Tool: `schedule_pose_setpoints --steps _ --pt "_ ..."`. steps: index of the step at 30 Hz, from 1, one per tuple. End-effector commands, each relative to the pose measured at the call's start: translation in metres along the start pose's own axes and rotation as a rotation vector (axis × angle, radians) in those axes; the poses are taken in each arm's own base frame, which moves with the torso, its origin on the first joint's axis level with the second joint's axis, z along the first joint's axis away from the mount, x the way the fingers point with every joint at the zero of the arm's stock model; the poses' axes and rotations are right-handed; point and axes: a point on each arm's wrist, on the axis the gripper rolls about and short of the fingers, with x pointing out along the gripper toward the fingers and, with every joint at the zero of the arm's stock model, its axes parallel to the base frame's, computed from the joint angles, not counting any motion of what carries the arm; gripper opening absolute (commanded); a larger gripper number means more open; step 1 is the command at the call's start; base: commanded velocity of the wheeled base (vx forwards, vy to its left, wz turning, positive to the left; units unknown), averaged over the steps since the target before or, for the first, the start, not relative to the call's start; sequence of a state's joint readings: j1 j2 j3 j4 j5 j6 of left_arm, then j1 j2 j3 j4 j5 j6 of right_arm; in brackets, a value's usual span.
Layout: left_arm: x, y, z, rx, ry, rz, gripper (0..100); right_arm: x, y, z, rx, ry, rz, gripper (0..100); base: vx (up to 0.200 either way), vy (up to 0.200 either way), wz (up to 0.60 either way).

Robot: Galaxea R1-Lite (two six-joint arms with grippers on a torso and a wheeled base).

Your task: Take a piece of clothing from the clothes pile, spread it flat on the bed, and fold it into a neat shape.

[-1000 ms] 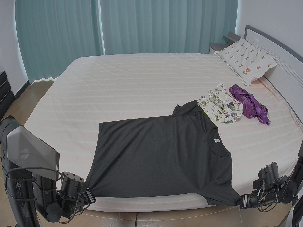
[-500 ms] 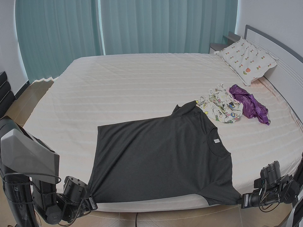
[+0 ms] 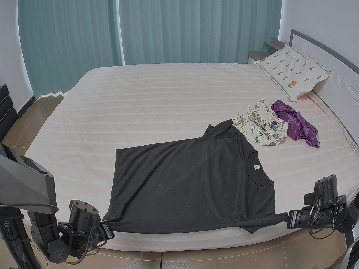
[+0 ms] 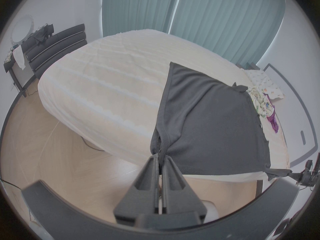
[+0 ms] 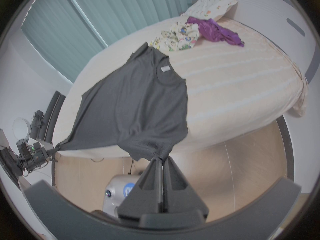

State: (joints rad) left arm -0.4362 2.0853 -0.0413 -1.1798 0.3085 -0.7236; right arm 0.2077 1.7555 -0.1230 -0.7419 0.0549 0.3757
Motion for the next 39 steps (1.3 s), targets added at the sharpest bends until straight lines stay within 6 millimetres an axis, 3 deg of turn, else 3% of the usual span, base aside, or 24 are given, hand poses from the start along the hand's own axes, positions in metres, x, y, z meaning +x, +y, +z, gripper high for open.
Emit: schedule_pose_setpoints --steps 1,7,12,23,32,39 --pt "0.003 -0.007 0.013 -0.034 -0.055 -0.031 0 -0.001 0.004 0.020 0.017 -0.087 0.022 0 0.000 0.000 0.00" --pt "0.012 -0.017 0.035 -0.081 -0.136 -0.064 0 0.003 0.007 0.046 0.036 -0.167 0.035 0 0.000 0.000 0.00" --pt "0.014 -0.017 0.039 -0.071 -0.140 -0.054 0 0.006 0.007 0.066 0.054 -0.228 0.038 0 0.000 0.000 0.00" --pt "0.021 -0.024 0.046 -0.067 -0.131 -0.049 0 0.020 0.013 0.086 0.049 -0.261 0.051 0 0.000 0.000 0.00" --pt "0.043 -0.028 0.071 -0.105 -0.159 -0.011 0 0.035 0.018 0.109 0.047 -0.299 0.059 0 0.000 0.000 0.00" --pt "0.061 -0.034 0.076 -0.095 -0.168 -0.008 0 0.046 0.020 0.123 0.049 -0.323 0.055 0 0.000 0.000 0.00"
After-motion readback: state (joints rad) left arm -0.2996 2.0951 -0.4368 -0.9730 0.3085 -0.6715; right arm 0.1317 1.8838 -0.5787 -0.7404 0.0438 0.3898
